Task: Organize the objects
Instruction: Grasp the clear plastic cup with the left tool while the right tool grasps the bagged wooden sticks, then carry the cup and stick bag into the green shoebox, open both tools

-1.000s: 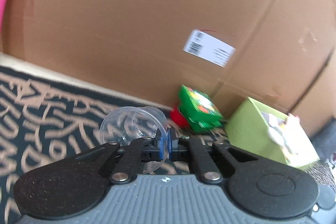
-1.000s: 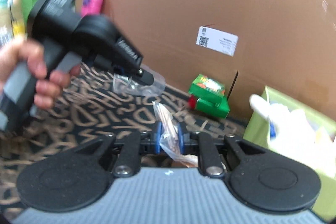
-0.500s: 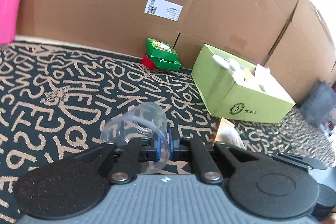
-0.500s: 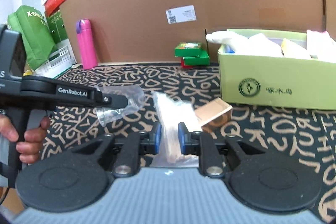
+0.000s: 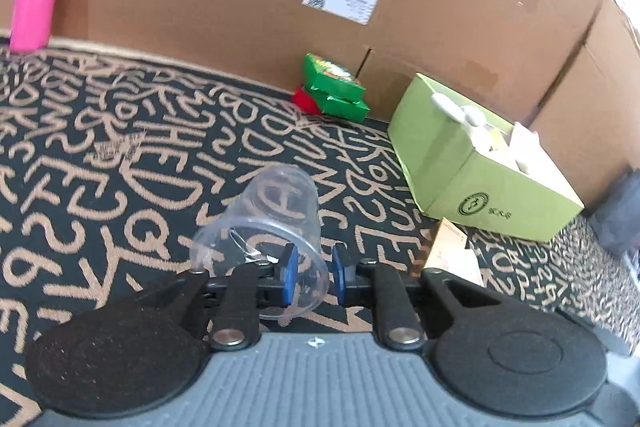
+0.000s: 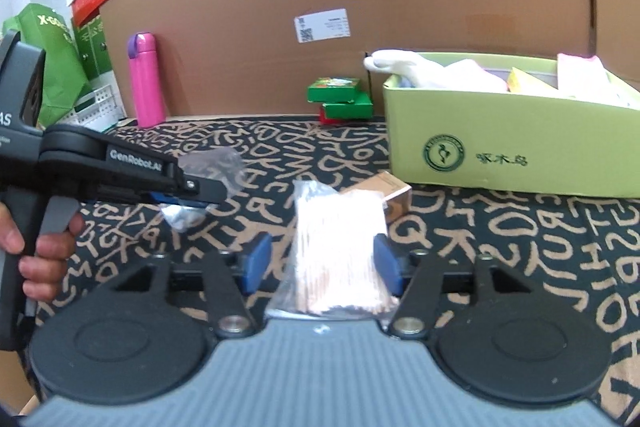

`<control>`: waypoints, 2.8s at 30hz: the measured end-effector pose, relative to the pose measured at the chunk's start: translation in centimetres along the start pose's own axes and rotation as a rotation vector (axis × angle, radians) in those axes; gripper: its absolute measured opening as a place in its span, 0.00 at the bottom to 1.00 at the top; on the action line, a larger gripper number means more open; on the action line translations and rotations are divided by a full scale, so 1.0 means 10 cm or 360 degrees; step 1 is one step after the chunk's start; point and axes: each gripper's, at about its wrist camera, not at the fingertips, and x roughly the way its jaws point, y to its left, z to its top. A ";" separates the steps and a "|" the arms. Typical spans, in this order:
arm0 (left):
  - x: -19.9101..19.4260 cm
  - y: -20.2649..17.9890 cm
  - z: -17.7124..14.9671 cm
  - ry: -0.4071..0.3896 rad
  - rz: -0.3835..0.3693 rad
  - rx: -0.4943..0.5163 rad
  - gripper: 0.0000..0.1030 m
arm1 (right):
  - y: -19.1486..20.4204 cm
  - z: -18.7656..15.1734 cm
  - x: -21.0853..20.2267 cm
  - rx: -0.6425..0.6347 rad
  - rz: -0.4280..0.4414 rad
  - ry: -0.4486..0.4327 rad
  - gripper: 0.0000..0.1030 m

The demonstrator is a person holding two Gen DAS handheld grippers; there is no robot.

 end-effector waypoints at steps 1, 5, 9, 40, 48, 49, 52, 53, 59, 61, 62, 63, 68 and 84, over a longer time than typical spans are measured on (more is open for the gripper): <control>0.01 0.01 0.00 0.0004 0.0000 -0.0023 0.18 | -0.01 -0.01 0.01 0.0003 -0.0006 0.0005 0.57; 0.06 0.05 -0.02 0.0005 0.0026 -0.0082 0.32 | -0.05 0.00 0.03 0.0025 -0.0024 0.0013 0.62; 0.03 0.08 -0.01 0.0002 -0.0001 -0.0105 0.31 | -0.13 0.03 0.00 0.0076 -0.0096 -0.0015 0.74; 0.06 -1.78 0.87 -0.0174 -0.0693 0.0322 0.04 | -0.94 0.81 -0.80 0.0038 -0.0400 -0.0503 0.27; 0.84 -2.14 1.12 -0.0084 -0.0691 0.0318 0.04 | -1.47 1.06 -0.39 0.0021 -0.0553 -0.0499 0.27; 0.93 -2.15 1.13 -0.0075 -0.0668 0.0324 0.04 | -1.54 1.08 -0.31 0.0022 -0.0560 -0.0480 0.27; 1.14 -2.15 1.15 -0.0051 -0.0620 0.0306 0.04 | -1.65 1.11 -0.05 0.0022 -0.0564 -0.0428 0.27; 1.20 -2.14 1.16 -0.0034 -0.0610 0.0294 0.04 | -1.68 1.11 0.03 0.0026 -0.0568 -0.0408 0.27; 1.43 -2.09 1.08 0.0015 -0.0572 0.0321 0.40 | -1.78 1.02 0.48 -0.0053 -0.0580 -0.0231 0.59; 1.41 -2.03 1.01 -0.0002 -0.0517 0.0298 0.68 | -1.75 0.93 0.48 -0.0093 -0.0630 -0.0255 0.68; 1.38 -2.00 0.98 -0.0038 -0.0508 0.0308 0.69 | -1.77 0.89 0.45 -0.0097 -0.0638 -0.0269 0.74; 1.36 -1.97 0.96 -0.0058 -0.0504 0.0327 0.69 | -1.76 0.87 0.42 -0.0091 -0.0640 -0.0281 0.82; 1.23 -1.88 0.90 -0.0058 -0.0474 0.0334 0.78 | -1.78 0.80 0.33 -0.0045 -0.0646 -0.0332 1.00; 0.57 -1.84 0.73 -0.0095 -0.0421 0.0419 0.87 | -1.38 0.82 -0.30 -0.0024 -0.0632 -0.0435 1.00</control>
